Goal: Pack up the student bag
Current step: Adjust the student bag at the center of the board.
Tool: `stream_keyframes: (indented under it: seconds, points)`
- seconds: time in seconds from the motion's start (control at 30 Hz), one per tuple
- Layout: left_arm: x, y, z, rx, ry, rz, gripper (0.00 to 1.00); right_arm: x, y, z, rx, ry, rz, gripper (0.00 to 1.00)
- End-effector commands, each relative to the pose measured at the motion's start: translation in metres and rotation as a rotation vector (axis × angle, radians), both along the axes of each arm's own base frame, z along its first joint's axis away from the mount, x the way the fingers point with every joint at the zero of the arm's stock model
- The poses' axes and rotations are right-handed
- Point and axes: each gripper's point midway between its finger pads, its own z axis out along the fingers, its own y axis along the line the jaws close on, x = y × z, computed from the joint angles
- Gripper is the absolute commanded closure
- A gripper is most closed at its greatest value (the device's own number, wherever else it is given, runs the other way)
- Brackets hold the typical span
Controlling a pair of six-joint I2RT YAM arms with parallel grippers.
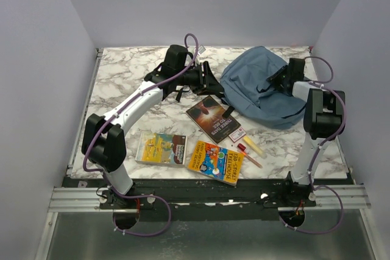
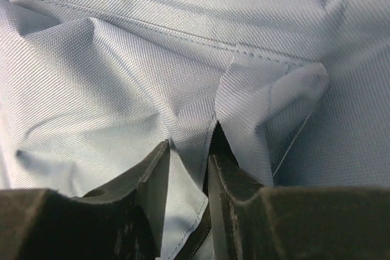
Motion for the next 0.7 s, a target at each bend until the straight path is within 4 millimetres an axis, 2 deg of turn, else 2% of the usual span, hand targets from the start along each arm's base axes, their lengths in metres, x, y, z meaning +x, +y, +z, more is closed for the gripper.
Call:
stream_keyframes:
  seconds: [0.0,0.1,0.23,0.4,0.47,0.57,0.67]
  points:
    - [0.008,-0.002,-0.003,0.011,-0.064,-0.016,0.5,0.002,0.027,0.051,0.108,-0.193,0.113,0.74]
    - [0.014,-0.002,-0.006,0.043,-0.112,-0.012,0.42,-0.005,0.025,0.067,0.166,-0.232,0.118,0.87]
    - [0.021,0.0,-0.013,0.097,-0.143,0.003,0.39,-0.012,0.031,0.081,0.332,-0.265,0.191,0.93]
    - [0.024,-0.012,-0.022,0.131,-0.155,-0.004,0.39,-0.023,0.048,0.094,0.564,-0.259,0.278,0.93]
    - [0.023,-0.021,-0.023,0.134,-0.147,-0.015,0.39,-0.025,0.051,0.104,0.64,-0.274,0.289,0.89]
    - [0.019,-0.029,-0.025,0.118,-0.096,-0.036,0.39,-0.02,0.051,0.119,0.69,-0.299,0.28,0.82]
    - [0.013,-0.031,-0.014,0.098,-0.093,-0.046,0.38,-0.011,0.05,0.121,0.734,-0.285,0.264,0.78]
